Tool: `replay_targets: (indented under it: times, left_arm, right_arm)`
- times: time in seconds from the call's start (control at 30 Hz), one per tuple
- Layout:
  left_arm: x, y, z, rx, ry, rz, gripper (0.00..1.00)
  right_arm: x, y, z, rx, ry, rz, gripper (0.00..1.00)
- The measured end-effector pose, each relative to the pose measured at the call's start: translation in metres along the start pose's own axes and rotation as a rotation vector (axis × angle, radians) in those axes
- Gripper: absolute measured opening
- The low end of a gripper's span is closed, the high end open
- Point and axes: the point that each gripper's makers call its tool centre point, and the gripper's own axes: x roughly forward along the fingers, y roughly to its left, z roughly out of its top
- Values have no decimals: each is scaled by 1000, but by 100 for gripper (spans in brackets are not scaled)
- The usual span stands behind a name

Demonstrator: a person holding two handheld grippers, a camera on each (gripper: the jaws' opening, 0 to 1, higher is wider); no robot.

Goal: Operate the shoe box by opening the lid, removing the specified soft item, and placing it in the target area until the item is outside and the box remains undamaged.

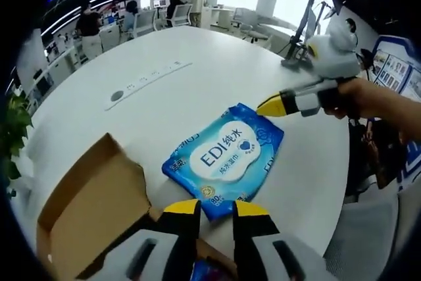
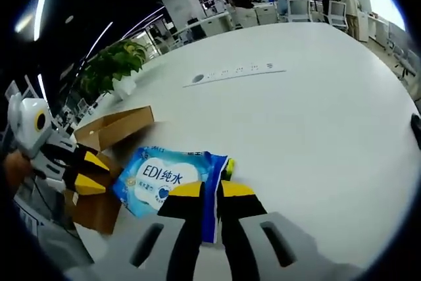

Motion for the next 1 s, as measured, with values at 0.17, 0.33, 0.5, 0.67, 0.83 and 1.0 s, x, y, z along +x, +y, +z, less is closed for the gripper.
replay_targets:
  times: [0.17,0.33,0.5,0.67,0.83,1.0]
  left_arm:
    - [-11,4,1,-24,-27,7,21]
    - [-24,6,-2,-24,-48,9,23]
    - [-35,9,-8,-14,-51,7,26]
    - [-44,14,-17,-12,-44,2,28]
    - [-53,17,-26,-7,-41,3,30]
    - [-61,24,-37,1,-38,11,30]
  right_arm:
    - [-9,7,1,-53,-7,8,10]
    - [-18,16,3,-109,-13,13,12]
    - [-27,26,5,-164,-15,26,17]
    - [-36,35,6,-211,-17,34,20]
    - [-44,47,5,-278,-7,53,25]
    - [-51,62,7,-331,-6,77,29]
